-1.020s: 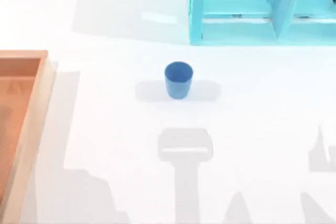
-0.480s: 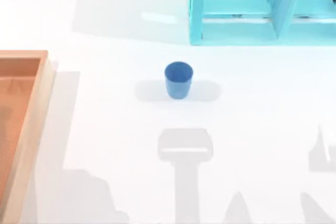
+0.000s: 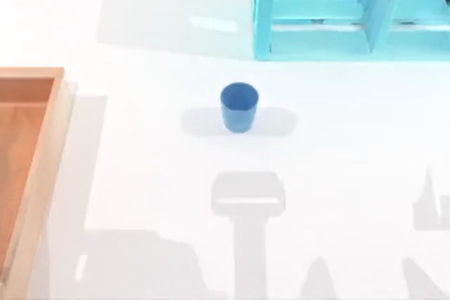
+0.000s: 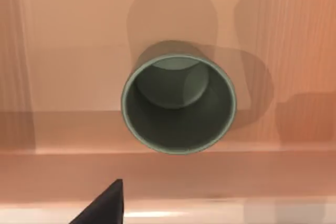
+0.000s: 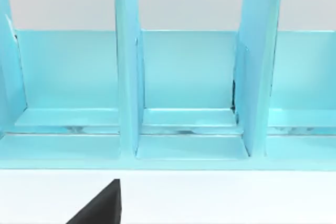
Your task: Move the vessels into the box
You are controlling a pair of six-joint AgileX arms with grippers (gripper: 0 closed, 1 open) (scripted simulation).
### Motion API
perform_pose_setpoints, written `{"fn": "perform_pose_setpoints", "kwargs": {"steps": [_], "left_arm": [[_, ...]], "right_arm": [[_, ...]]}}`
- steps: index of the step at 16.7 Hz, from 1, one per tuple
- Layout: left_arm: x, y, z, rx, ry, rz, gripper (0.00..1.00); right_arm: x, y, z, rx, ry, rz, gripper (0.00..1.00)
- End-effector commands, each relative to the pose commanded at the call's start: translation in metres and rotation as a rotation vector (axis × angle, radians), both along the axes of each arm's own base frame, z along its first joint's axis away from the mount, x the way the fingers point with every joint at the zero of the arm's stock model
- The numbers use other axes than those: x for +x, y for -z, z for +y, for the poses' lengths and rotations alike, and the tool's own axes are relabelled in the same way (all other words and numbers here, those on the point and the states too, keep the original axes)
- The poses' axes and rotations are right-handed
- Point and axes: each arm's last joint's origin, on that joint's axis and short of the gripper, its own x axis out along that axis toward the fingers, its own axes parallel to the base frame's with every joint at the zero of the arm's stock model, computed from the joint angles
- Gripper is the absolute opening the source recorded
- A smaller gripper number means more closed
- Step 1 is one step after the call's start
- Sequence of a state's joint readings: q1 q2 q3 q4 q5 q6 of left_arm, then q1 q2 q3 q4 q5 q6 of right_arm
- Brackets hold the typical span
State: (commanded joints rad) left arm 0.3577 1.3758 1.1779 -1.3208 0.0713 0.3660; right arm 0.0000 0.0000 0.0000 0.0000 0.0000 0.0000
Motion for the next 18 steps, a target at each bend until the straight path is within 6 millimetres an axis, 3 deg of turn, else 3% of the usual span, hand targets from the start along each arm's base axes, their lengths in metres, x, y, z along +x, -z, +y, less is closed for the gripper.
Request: {"fn": "perform_pose_setpoints", "kwargs": {"steps": [4,11,14,18], "left_arm": [[-0.005,-0.04,-0.002,0.003,0.0,-0.008,1.0],[-0.003,-0.044,-0.003,0.003,0.003,-0.007,1.0],[0.022,-0.05,-0.013,0.009,0.024,0.002,1.0],[0.086,-0.061,-0.043,0.027,0.028,0.002,1.0]], "right_arm": [[0.0,0.0,0.0,0.0,0.0,0.0,1.0],[0.0,0.0,0.0,0.0,0.0,0.0,1.0],[0.0,0.0,0.0,0.0,0.0,0.0,1.0],[0.0,0.0,0.0,0.0,0.0,0.0,1.0]]}}
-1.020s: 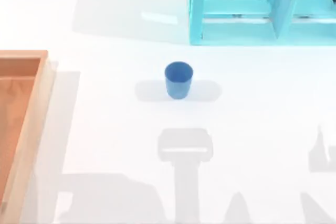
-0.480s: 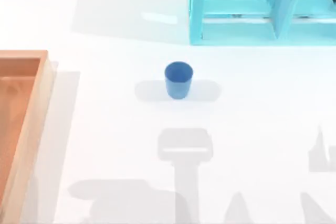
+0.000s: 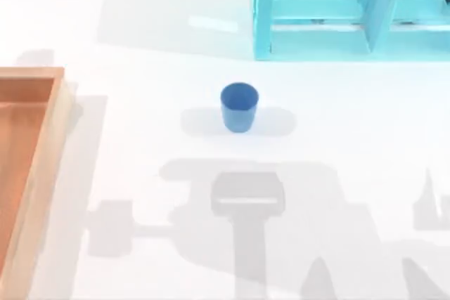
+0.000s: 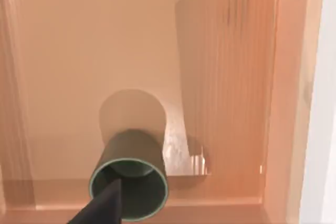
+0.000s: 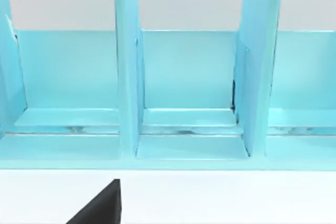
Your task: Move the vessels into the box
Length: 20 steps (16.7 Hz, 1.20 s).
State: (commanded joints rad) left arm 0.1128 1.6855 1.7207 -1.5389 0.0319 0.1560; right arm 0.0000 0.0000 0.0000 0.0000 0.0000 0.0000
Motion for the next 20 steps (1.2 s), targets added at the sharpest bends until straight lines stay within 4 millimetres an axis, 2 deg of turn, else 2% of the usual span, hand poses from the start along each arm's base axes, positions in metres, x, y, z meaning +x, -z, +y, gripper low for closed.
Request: {"fn": "perform_pose_setpoints", "kwargs": {"steps": [2,4,6,8,10,12,15,17,20], "left_arm": [[0.036,0.001,-0.029,0.011,-0.002,0.002,1.0],[0.07,0.008,-0.069,0.023,-0.004,-0.001,1.0],[0.097,0.02,-0.117,0.035,-0.007,-0.01,1.0],[0.113,0.036,-0.172,0.043,-0.01,-0.027,1.0],[0.119,0.055,-0.226,0.047,-0.012,-0.047,1.0],[0.115,0.072,-0.274,0.043,-0.013,-0.074,1.0],[0.1,0.094,-0.33,0.032,-0.015,-0.108,1.0],[0.092,0.102,-0.351,0.023,-0.019,-0.124,1.0],[0.089,0.103,-0.357,0.015,-0.023,-0.132,1.0]], "right_arm": [[0.0,0.0,0.0,0.0,0.0,0.0,1.0],[0.0,0.0,0.0,0.0,0.0,0.0,1.0],[0.0,0.0,0.0,0.0,0.0,0.0,1.0],[0.0,0.0,0.0,0.0,0.0,0.0,1.0],[0.0,0.0,0.0,0.0,0.0,0.0,1.0],[0.0,0.0,0.0,0.0,0.0,0.0,1.0],[0.0,0.0,0.0,0.0,0.0,0.0,1.0],[0.0,0.0,0.0,0.0,0.0,0.0,1.0],[0.0,0.0,0.0,0.0,0.0,0.0,1.0]]}}
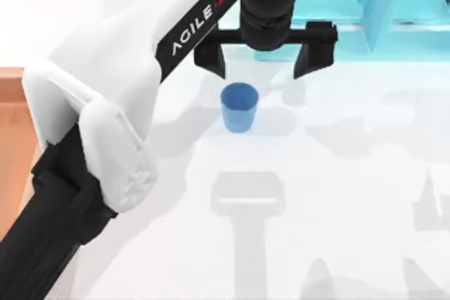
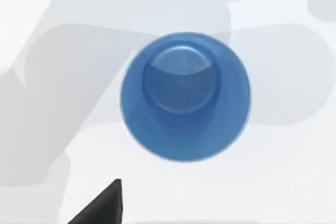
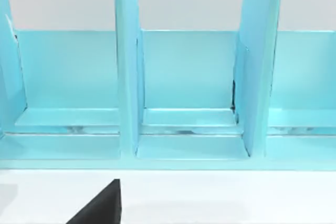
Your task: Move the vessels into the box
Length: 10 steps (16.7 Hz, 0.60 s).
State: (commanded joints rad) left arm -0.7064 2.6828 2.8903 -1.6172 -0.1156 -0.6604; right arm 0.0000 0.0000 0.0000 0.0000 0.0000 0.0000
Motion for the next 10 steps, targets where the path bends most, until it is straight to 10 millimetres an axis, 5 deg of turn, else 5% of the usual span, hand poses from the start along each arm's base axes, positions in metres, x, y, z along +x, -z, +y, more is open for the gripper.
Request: {"fn": "perform_pose_setpoints", "kwargs": {"steps": [6,10], "left_arm": [[0.004,0.007,0.0,0.0,-0.001,0.0,1.0],[0.016,0.044,-0.003,0.002,-0.001,0.003,1.0]], "right_arm": [[0.0,0.0,0.0,0.0,0.0,0.0,1.0],[0.0,0.0,0.0,0.0,0.0,0.0,1.0]]}}
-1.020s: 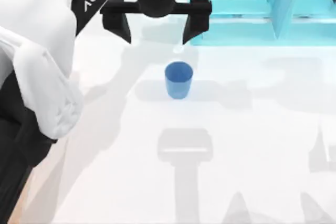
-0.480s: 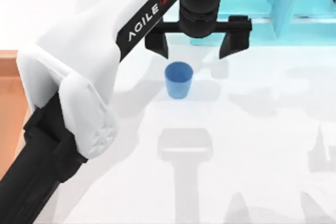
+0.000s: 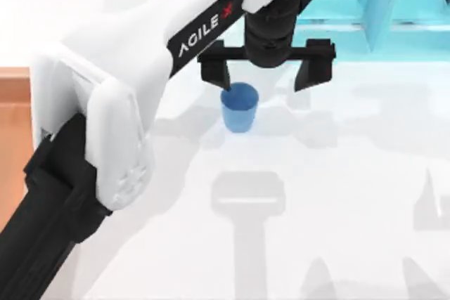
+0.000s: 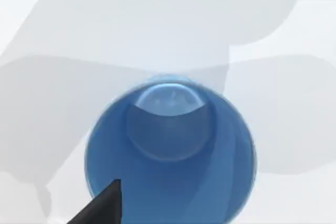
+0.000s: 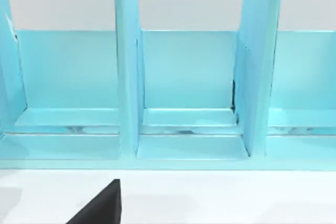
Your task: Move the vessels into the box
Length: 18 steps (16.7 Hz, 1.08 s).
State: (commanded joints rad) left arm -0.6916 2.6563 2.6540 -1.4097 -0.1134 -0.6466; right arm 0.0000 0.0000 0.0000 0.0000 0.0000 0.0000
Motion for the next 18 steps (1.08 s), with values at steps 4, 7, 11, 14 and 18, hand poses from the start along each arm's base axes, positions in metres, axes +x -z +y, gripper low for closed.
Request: {"fn": "perform_pose_setpoints", "kwargs": {"steps": [4,7,11,14,18], "left_arm": [[0.006,0.043,0.0,0.002,0.0,0.002,1.0],[0.007,0.053,0.001,0.0,0.0,0.0,1.0],[0.007,0.053,0.001,0.0,0.0,0.0,0.92],[0.007,0.053,0.001,0.0,0.0,0.0,0.7],[0.007,0.053,0.001,0.0,0.0,0.0,0.4]], "right_arm": [[0.0,0.0,0.0,0.0,0.0,0.0,1.0],[0.0,0.0,0.0,0.0,0.0,0.0,1.0],[0.0,0.0,0.0,0.0,0.0,0.0,1.0],[0.0,0.0,0.0,0.0,0.0,0.0,1.0],[0.0,0.0,0.0,0.0,0.0,0.0,1.0]]}}
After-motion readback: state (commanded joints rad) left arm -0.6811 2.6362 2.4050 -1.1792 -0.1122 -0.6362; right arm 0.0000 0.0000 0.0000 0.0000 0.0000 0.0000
